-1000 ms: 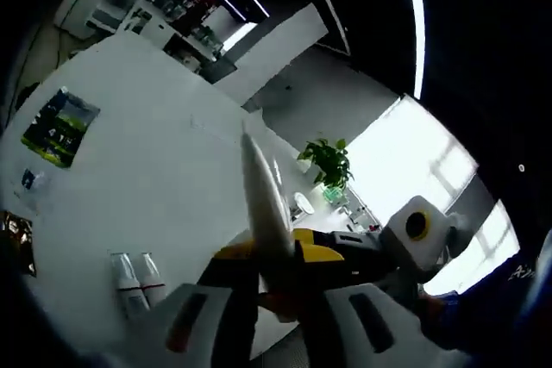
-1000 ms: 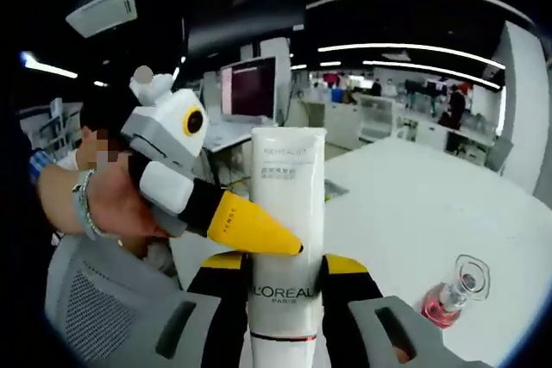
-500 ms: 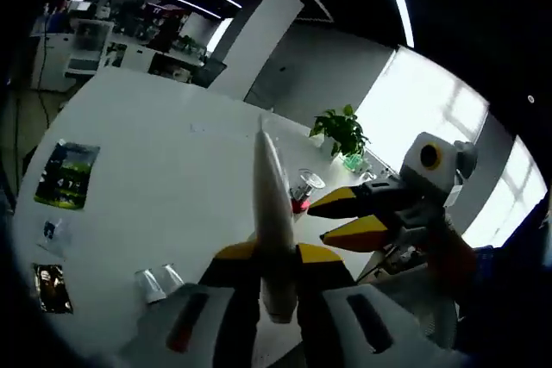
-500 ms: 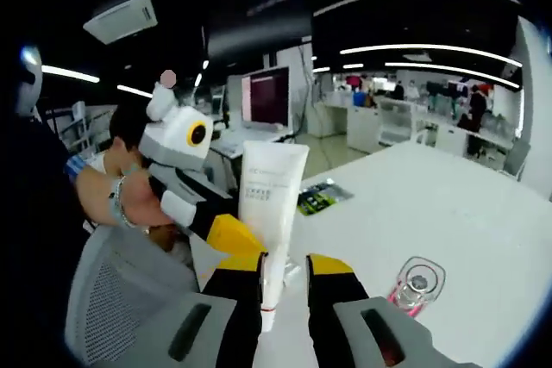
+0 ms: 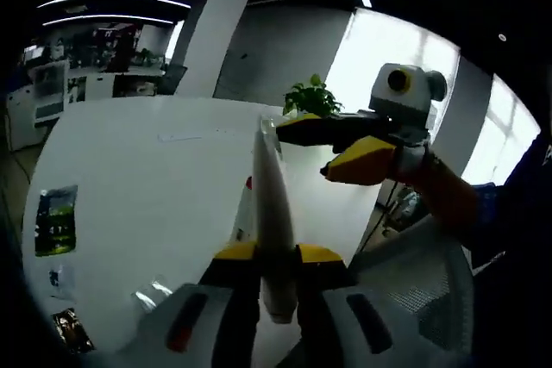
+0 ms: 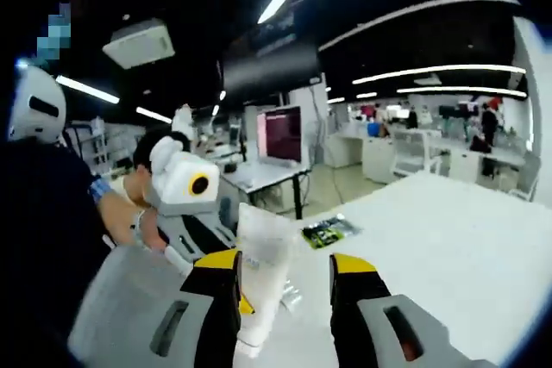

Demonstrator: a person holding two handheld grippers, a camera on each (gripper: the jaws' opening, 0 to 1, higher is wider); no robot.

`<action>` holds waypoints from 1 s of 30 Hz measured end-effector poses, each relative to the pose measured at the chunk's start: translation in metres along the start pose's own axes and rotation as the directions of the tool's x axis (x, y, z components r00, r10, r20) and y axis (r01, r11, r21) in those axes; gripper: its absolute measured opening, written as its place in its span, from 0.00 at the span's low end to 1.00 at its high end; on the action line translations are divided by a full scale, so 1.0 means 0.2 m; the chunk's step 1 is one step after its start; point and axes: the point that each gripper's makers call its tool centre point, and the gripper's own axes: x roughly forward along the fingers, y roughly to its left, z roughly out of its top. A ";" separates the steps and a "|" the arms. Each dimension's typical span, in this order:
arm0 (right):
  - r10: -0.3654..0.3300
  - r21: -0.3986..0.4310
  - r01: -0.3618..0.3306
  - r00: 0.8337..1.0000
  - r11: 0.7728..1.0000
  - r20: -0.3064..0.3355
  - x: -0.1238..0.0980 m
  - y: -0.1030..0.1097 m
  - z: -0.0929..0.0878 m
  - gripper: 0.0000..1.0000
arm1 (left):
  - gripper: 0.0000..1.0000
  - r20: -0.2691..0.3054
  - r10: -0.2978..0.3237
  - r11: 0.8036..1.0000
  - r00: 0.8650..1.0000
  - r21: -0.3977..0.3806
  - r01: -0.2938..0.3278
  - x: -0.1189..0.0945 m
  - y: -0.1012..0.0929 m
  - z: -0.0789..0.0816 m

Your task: Arrange the skincare products in the storage area until every visible bottle or jar stands upright without overlapping.

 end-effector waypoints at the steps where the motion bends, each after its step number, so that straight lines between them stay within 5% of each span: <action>1: 0.027 -0.082 -0.030 0.999 0.996 -0.044 -0.01 0.01 0.02 0.37 | 0.09 -0.008 -0.006 1.000 1.000 0.017 0.006 0.01 -0.01 0.00; 4: 0.120 -0.181 -0.143 0.984 0.973 -0.131 -0.02 0.06 0.07 0.37 | 0.09 -0.027 -0.023 0.998 0.999 0.066 0.025 0.02 -0.05 -0.02; 8: 0.244 -0.253 -0.334 0.912 0.908 -0.329 0.03 0.16 0.01 0.41 | 0.09 -0.056 -0.041 0.992 0.998 0.117 0.047 0.04 -0.09 -0.04; 9: 0.273 -0.273 -0.393 0.880 0.878 -0.388 0.05 0.19 -0.02 0.41 | 0.09 -0.064 -0.044 0.991 0.997 0.125 0.052 0.04 -0.10 -0.05; 12: 0.331 -0.247 -0.494 0.804 0.833 -0.494 0.08 0.23 -0.11 0.35 | 0.09 -0.080 -0.041 0.986 0.996 0.161 0.053 0.04 -0.11 -0.07; 14: 0.351 -0.222 -0.549 0.745 0.806 -0.567 0.09 0.24 -0.17 0.23 | 0.09 -0.086 -0.026 0.981 0.996 0.190 0.042 0.04 -0.11 -0.07; 15: 0.378 -0.211 -0.597 0.703 0.774 -0.602 0.09 0.26 -0.19 0.18 | 0.09 -0.090 -0.022 0.980 0.996 0.197 0.040 0.04 -0.11 -0.08; 17: 0.409 -0.182 -0.644 0.653 0.743 -0.638 0.09 0.29 -0.22 0.12 | 0.09 -0.122 -0.006 0.979 0.993 0.202 0.030 0.04 -0.09 -0.10; 18: 0.396 -0.184 -0.652 0.634 0.735 -0.664 0.09 0.27 -0.24 0.12 | 0.09 -0.120 -0.004 0.980 0.993 0.197 0.027 0.04 -0.10 -0.10; 22: 0.423 -0.080 -0.717 0.494 0.693 -0.760 0.06 0.28 -0.33 0.10 | 0.09 -0.149 -0.023 0.982 0.989 0.183 0.051 0.05 -0.12 -0.11; 23: 0.428 -0.068 -0.730 0.471 0.680 -0.771 0.06 0.29 -0.35 0.09 | 0.08 -0.150 -0.024 0.981 0.988 0.187 0.052 0.05 -0.12 -0.11; 25: 0.419 -0.073 -0.753 0.441 0.654 -0.793 0.06 0.29 -0.36 0.07 | 0.08 -0.165 -0.018 0.978 0.986 0.204 0.052 0.05 -0.12 -0.12; 29: 0.355 -0.100 -0.745 0.426 0.659 -0.832 0.09 0.30 -0.37 0.04 | 0.09 -0.179 -0.002 0.975 0.984 0.219 0.041 0.05 -0.10 -0.14; 30: 0.327 -0.096 -0.738 0.407 0.668 -0.853 0.08 0.29 -0.37 0.04 | 0.10 -0.174 0.002 0.974 0.985 0.222 0.037 0.05 -0.09 -0.14</action>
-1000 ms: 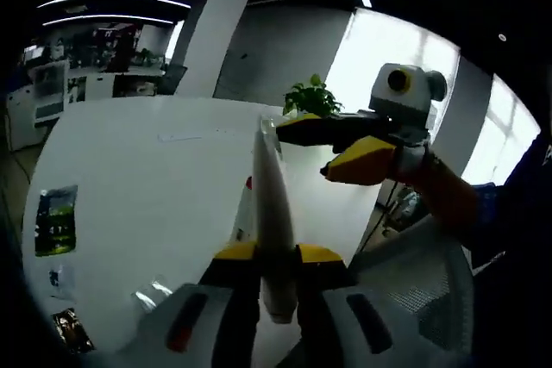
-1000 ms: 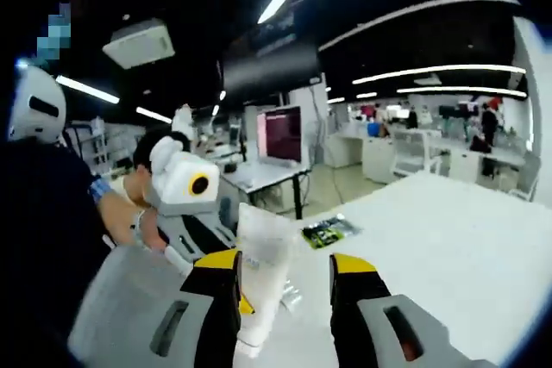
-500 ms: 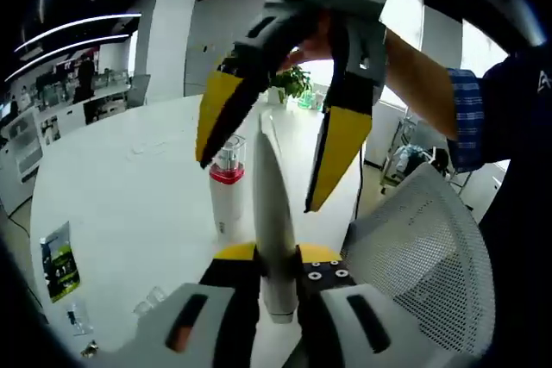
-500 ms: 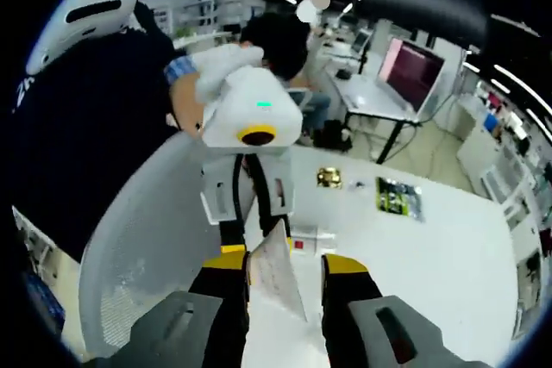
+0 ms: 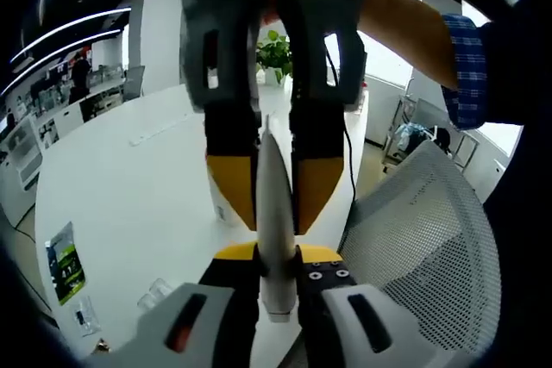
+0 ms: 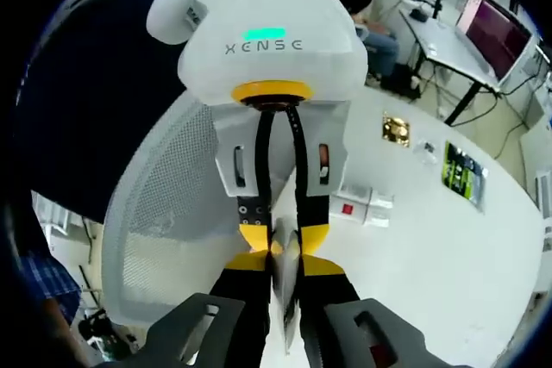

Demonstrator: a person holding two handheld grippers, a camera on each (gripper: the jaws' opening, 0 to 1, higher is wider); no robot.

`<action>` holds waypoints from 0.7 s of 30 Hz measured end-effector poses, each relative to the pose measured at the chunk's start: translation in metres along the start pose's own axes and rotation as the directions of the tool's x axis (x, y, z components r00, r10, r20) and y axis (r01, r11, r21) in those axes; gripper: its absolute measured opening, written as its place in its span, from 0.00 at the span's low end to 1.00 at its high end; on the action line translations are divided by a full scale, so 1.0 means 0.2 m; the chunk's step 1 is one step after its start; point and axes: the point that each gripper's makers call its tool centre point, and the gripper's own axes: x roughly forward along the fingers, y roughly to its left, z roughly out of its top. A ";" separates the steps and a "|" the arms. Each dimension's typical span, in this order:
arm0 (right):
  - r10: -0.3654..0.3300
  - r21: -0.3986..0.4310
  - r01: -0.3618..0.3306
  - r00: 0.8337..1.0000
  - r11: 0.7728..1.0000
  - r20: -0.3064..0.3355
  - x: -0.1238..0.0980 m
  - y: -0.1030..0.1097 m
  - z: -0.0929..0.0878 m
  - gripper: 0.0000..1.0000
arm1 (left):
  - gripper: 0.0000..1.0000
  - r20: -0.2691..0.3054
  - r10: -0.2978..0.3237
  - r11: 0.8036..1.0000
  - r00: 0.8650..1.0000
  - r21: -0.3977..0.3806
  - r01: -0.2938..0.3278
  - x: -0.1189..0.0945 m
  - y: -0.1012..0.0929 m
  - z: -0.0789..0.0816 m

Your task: Arrange the skincare products in the storage area until every visible bottle or jar stands upright without overlapping.

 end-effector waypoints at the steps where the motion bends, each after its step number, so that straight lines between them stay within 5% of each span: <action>1: 0.003 -0.006 -0.004 1.000 1.000 -0.015 0.00 0.00 0.00 0.03 | 0.10 0.004 0.000 1.000 1.000 0.001 0.000 0.00 0.00 0.00; 9: -0.027 0.013 0.028 0.998 1.000 -0.060 -0.02 -0.05 0.01 0.02 | 0.15 0.099 0.060 0.996 0.993 -0.073 -0.053 -0.01 0.08 0.05; 13: -0.043 0.029 0.046 0.996 0.999 -0.083 -0.02 -0.09 0.00 0.01 | 0.18 0.097 0.094 0.993 0.991 -0.078 -0.086 -0.01 0.12 0.04; 21: -0.085 0.116 0.099 0.989 0.988 -0.123 -0.04 -0.19 -0.08 0.01 | 0.28 0.043 0.249 0.968 0.968 0.002 -0.249 -0.04 0.24 -0.01</action>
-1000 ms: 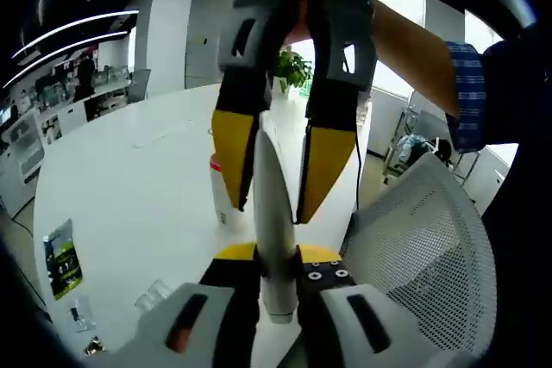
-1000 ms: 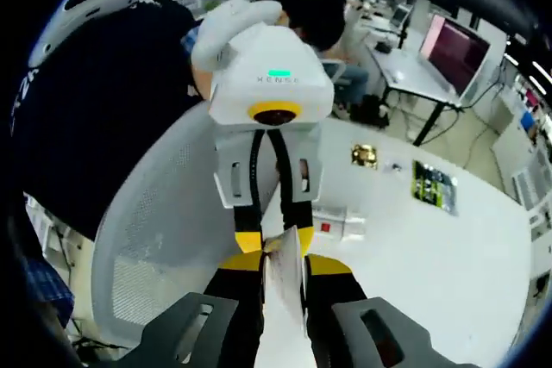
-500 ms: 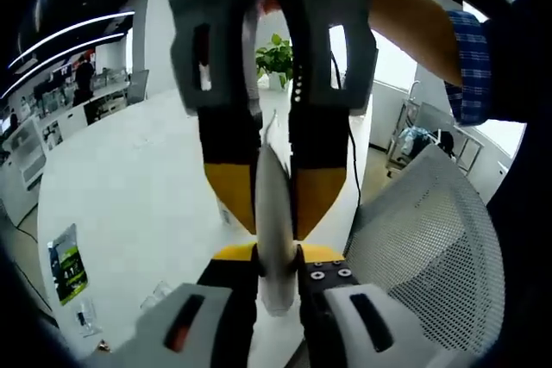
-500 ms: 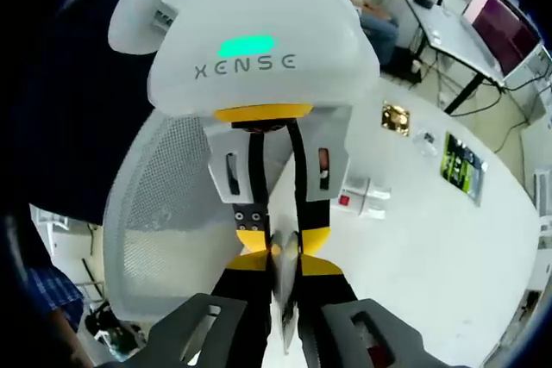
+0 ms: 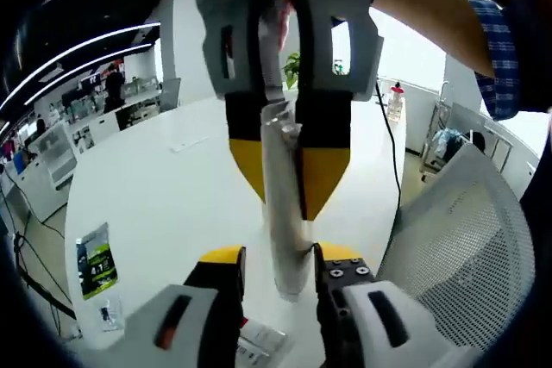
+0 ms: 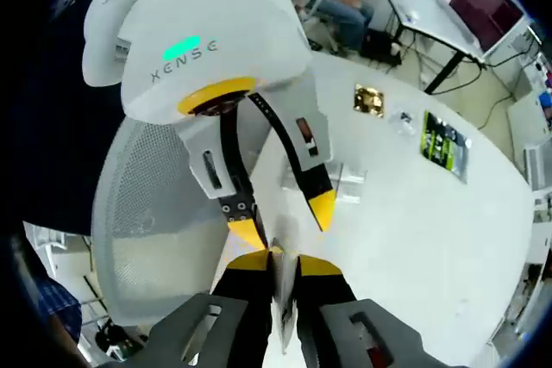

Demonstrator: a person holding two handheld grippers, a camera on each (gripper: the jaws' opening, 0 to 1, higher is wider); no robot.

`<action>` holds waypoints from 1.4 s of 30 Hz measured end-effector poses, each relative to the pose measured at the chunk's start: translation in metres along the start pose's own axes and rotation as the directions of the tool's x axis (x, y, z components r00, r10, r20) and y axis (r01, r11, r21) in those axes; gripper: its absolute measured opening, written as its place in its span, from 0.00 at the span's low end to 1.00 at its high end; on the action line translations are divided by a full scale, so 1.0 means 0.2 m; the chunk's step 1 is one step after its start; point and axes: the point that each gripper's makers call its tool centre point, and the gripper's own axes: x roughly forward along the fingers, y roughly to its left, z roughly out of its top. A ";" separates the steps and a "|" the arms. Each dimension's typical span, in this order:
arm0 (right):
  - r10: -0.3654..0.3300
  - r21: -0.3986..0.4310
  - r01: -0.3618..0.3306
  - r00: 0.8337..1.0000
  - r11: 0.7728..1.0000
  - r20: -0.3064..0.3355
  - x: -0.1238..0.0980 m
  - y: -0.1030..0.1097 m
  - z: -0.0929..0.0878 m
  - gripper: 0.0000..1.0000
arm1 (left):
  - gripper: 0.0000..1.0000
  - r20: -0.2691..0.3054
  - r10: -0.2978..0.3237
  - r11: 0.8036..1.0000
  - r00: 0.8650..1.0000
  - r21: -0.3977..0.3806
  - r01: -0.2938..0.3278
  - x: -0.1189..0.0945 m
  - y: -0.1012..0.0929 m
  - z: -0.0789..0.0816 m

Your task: Arrange the skincare products in the storage area until every visible bottle or jar stands upright without overlapping.

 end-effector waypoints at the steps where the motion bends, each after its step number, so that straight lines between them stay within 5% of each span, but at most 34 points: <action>1: -0.006 0.012 0.006 1.000 1.000 -0.004 0.00 -0.01 -0.01 0.01 | 0.28 -0.007 0.019 1.000 1.000 -0.001 -0.019 0.00 0.02 -0.01; 11: -0.044 0.122 0.048 0.998 0.991 -0.037 0.03 -0.13 -0.12 0.01 | 0.33 -0.012 0.143 0.987 0.990 -0.073 -0.144 -0.04 0.17 -0.02; 20: -0.090 0.191 0.103 0.993 0.976 -0.078 0.07 -0.28 -0.18 0.02 | 0.33 -0.021 0.167 0.982 0.986 -0.088 -0.168 -0.05 0.19 -0.04; 28: -0.080 0.224 0.108 0.988 0.969 -0.130 0.13 -0.30 -0.27 0.02 | 0.33 -0.085 0.218 0.961 0.972 -0.153 -0.229 -0.06 0.29 -0.12; 34: -0.100 0.263 0.120 0.991 0.957 -0.087 0.10 -0.31 -0.26 0.03 | 0.31 -0.130 0.181 0.921 0.975 -0.326 -0.215 -0.06 0.32 -0.19; 42: -0.099 0.262 0.128 0.988 0.957 -0.119 0.10 -0.31 -0.28 0.02 | 0.29 -0.150 0.176 0.906 0.973 -0.363 -0.220 -0.06 0.32 -0.22</action>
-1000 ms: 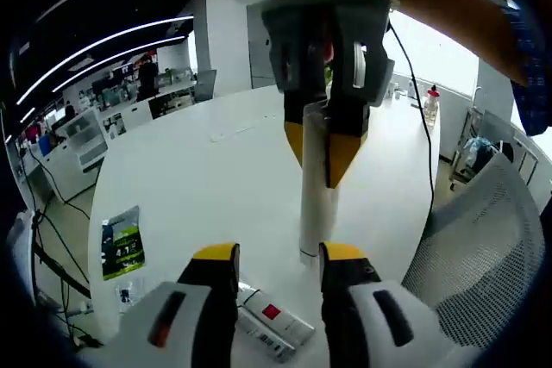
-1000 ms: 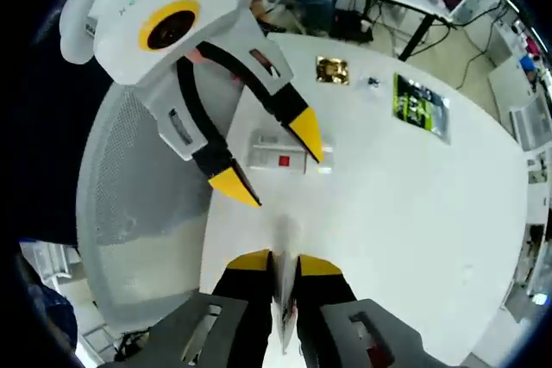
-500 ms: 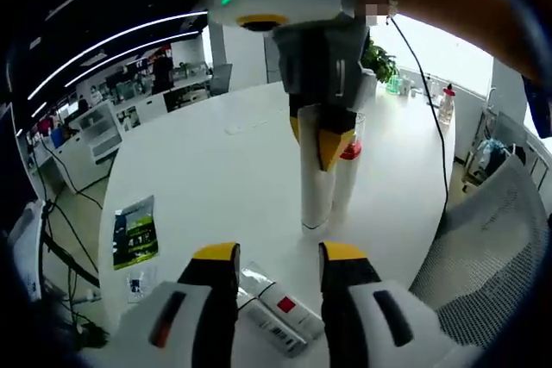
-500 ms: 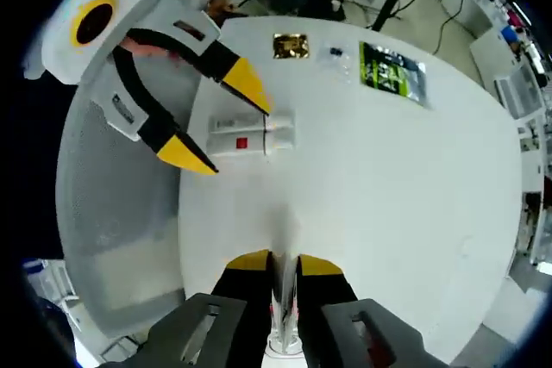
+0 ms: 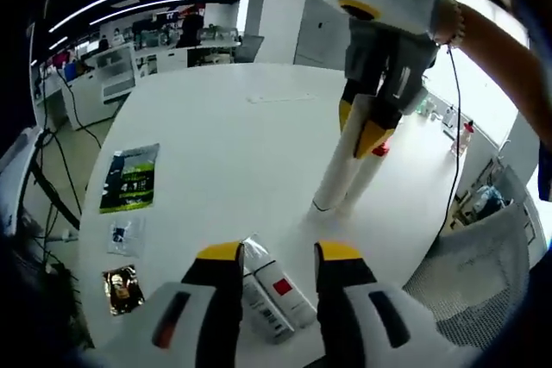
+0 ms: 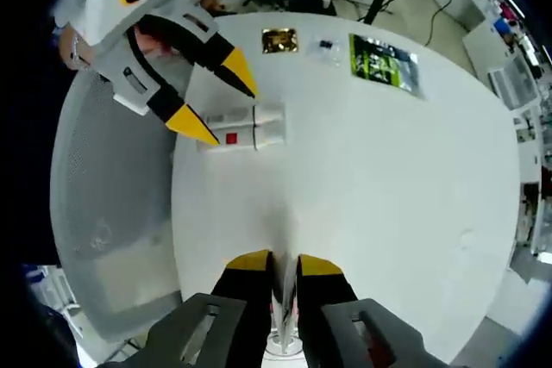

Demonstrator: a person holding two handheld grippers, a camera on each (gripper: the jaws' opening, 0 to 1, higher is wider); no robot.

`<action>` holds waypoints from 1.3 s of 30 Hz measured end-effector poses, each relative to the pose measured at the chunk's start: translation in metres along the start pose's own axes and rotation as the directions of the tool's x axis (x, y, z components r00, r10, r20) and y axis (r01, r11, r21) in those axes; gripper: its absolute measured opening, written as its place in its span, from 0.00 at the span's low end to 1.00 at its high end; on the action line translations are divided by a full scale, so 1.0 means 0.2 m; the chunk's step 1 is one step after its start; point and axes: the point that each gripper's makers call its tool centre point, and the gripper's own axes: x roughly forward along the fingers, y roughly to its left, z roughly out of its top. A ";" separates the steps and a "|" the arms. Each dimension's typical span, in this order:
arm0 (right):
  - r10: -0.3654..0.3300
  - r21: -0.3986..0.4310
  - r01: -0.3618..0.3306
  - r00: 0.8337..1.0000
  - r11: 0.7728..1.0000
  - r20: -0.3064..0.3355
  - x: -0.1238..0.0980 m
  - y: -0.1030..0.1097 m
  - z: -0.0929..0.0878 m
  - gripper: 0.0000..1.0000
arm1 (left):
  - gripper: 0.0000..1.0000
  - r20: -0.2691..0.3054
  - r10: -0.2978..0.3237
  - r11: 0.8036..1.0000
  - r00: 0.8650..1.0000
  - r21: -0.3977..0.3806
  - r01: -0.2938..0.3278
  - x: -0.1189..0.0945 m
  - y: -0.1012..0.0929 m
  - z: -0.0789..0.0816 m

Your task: Arrange the skincare products in the storage area until every visible bottle or jar stands upright without overlapping.

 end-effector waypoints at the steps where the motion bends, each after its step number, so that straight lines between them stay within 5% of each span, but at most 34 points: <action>1: 0.002 -0.001 -0.002 1.000 1.000 -0.004 0.00 0.00 0.00 0.03 | 0.28 -0.002 0.001 1.000 1.000 -0.001 -0.001 0.00 0.00 0.00; 10: -0.035 -0.063 0.033 0.999 0.997 -0.028 0.05 0.00 -0.03 0.09 | 0.30 -0.024 -0.013 0.999 1.000 -0.031 0.012 0.01 -0.02 -0.03; 19: -0.114 -0.049 0.122 0.981 0.991 0.155 -0.16 -0.05 0.07 0.18 | 0.31 -0.047 -0.021 0.999 0.999 -0.044 0.018 0.02 -0.02 -0.05; 22: -0.171 -0.058 0.195 0.944 0.979 0.281 -0.29 -0.05 0.15 0.20 | 0.30 -0.044 -0.022 0.998 0.999 -0.052 0.020 0.02 -0.02 -0.05; 25: -0.240 -0.038 0.277 0.884 0.960 0.401 -0.41 -0.03 0.25 0.20 | 0.30 -0.035 -0.018 0.997 0.999 -0.075 0.015 0.01 0.00 -0.04; 27: -0.268 -0.033 0.322 0.836 0.946 0.479 -0.46 0.02 0.31 0.19 | 0.30 -0.035 -0.003 0.996 0.999 -0.091 0.000 0.01 0.02 -0.04; 30: -0.346 0.040 0.398 0.739 0.917 0.578 -0.51 0.07 0.42 0.18 | 0.32 -0.026 0.033 0.990 0.999 -0.137 -0.036 0.00 0.07 -0.04; 32: -0.371 0.078 0.413 0.700 0.907 0.610 -0.50 0.12 0.46 0.17 | 0.34 -0.010 0.073 0.984 0.997 -0.165 -0.074 -0.02 0.12 -0.03; 35: -0.377 0.131 0.390 0.665 0.912 0.645 -0.40 0.22 0.52 0.18 | 0.35 0.012 0.142 0.972 0.990 -0.191 -0.138 -0.05 0.19 -0.02; 37: -0.353 0.126 0.360 0.682 0.924 0.641 -0.28 0.29 0.54 0.20 | 0.34 0.018 0.167 0.966 0.986 -0.201 -0.160 -0.07 0.22 -0.01; 39: -0.332 0.170 0.290 0.719 0.942 0.611 -0.13 0.35 0.54 0.24 | 0.34 0.019 0.181 0.960 0.983 -0.218 -0.173 -0.08 0.25 -0.02</action>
